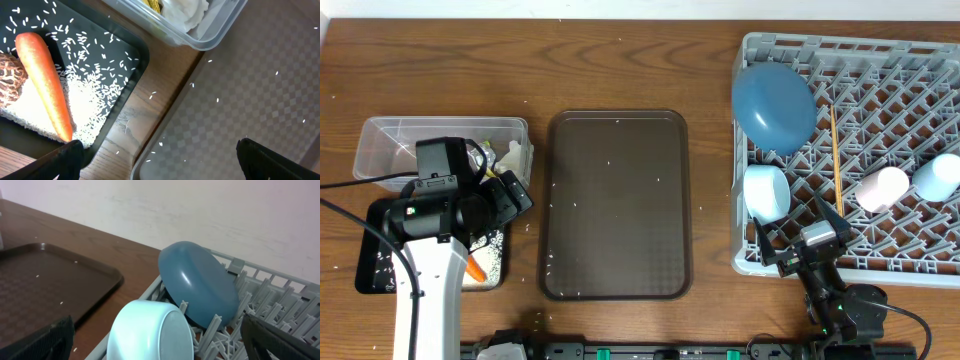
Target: Sort waste into correct bins and load items into the dishwasher rack
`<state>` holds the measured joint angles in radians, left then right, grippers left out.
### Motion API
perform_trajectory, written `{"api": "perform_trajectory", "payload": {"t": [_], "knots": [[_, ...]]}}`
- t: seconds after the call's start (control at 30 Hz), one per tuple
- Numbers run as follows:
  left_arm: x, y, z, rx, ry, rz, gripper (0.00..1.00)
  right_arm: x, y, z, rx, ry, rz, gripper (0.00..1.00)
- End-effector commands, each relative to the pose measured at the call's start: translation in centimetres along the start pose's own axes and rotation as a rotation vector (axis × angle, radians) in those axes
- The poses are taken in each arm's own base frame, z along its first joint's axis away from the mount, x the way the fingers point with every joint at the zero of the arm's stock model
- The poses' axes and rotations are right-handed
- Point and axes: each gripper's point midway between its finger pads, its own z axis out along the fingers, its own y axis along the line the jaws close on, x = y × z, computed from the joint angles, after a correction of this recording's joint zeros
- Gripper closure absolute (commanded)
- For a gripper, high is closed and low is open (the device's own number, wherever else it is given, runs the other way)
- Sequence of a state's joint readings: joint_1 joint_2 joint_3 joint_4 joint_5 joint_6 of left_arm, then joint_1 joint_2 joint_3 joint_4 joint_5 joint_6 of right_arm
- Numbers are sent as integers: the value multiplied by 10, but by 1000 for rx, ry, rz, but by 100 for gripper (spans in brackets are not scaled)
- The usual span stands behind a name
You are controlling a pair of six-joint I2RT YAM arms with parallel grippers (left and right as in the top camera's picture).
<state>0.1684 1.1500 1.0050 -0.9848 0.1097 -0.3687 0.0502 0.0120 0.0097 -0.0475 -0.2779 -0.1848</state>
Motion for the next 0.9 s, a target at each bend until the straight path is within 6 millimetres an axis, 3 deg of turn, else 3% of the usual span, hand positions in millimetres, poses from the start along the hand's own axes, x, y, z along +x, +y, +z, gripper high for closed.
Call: {"api": "perform_trajectory", "payload": {"t": [0.0, 0.3, 0.47, 0.63, 0.73, 0.87], "knots": [[-3, -2, -2, 8, -5, 6, 2, 2, -2, 0, 9, 2, 13, 1], [-2, -2, -5, 13, -17, 7, 2, 2, -2, 0, 9, 2, 13, 1], [14, 11, -12, 3, -59, 8, 2, 2, -2, 0, 9, 2, 13, 1], [2, 8, -33, 93, -314, 31, 2, 2, -2, 0, 9, 2, 13, 1], [-8, -5, -57, 167, -511, 163, 2, 2, -2, 0, 9, 2, 13, 1], [-2, -22, -86, 250, -709, 387, 2, 2, -2, 0, 9, 2, 13, 1]]}}
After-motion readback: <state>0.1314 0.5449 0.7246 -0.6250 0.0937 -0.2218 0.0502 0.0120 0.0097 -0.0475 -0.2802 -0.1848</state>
